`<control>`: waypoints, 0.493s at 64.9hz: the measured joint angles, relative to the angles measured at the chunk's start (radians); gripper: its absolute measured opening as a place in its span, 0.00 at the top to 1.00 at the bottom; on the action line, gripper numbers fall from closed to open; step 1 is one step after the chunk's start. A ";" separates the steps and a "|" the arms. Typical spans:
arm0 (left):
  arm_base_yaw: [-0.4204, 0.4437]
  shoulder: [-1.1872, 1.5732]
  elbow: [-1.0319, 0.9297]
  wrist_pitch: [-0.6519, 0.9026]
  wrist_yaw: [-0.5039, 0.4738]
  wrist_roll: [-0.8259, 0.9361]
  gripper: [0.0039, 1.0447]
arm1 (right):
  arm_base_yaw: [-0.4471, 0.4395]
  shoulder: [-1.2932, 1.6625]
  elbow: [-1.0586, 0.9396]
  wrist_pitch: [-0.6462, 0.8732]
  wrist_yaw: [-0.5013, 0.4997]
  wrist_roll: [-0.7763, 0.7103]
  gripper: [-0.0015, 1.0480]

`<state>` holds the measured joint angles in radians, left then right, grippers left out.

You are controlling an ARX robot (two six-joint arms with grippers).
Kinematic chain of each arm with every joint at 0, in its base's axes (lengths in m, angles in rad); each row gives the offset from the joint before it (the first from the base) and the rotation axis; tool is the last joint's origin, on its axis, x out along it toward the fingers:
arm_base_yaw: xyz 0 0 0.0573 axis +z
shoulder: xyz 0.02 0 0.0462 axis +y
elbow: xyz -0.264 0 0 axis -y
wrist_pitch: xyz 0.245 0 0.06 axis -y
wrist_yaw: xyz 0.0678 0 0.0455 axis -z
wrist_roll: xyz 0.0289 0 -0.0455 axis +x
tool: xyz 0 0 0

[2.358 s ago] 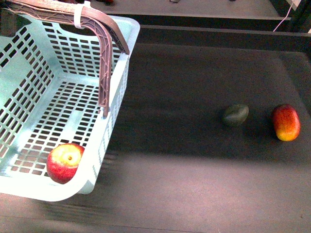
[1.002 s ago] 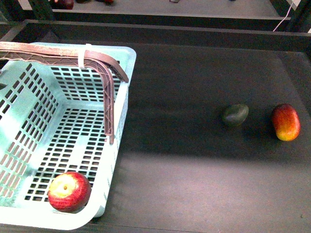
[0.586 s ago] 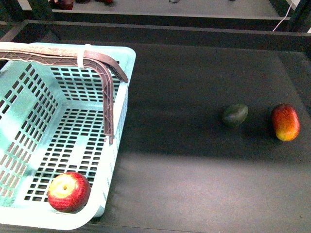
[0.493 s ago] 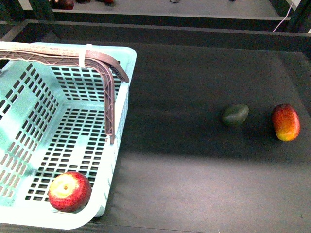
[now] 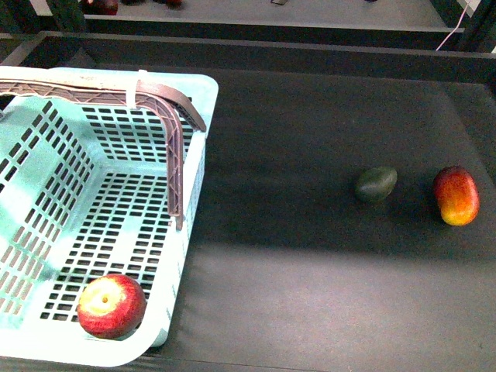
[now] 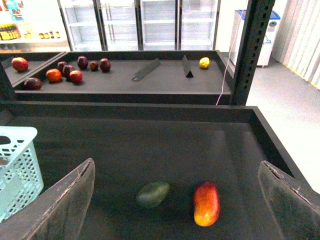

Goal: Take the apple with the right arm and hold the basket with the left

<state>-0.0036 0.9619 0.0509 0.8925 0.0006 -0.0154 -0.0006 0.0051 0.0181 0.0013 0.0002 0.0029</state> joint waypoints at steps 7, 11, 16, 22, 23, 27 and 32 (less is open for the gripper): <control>0.001 -0.106 -0.014 -0.082 -0.001 0.001 0.97 | 0.000 0.000 0.000 0.000 0.000 0.000 0.08; 0.001 -0.158 -0.023 -0.125 0.000 0.001 0.97 | 0.000 0.000 0.000 0.000 0.000 0.000 0.08; 0.001 -0.217 -0.031 -0.178 0.000 0.002 0.97 | 0.000 0.000 0.000 0.000 0.000 0.000 0.08; 0.001 -0.298 -0.035 -0.249 0.000 0.003 0.97 | 0.000 0.000 0.000 0.000 0.000 0.000 0.08; 0.001 -0.312 -0.035 -0.259 -0.001 0.003 0.97 | 0.000 0.000 0.000 0.000 0.000 0.000 0.08; 0.001 -0.360 -0.035 -0.306 0.000 0.004 0.97 | 0.000 0.000 0.000 0.000 0.000 0.000 0.08; 0.001 -0.431 -0.035 -0.370 0.000 0.004 0.97 | 0.000 0.000 0.000 0.000 0.000 0.000 0.08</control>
<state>-0.0029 0.5308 0.0154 0.5228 0.0002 -0.0116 -0.0006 0.0048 0.0181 0.0013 0.0006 0.0029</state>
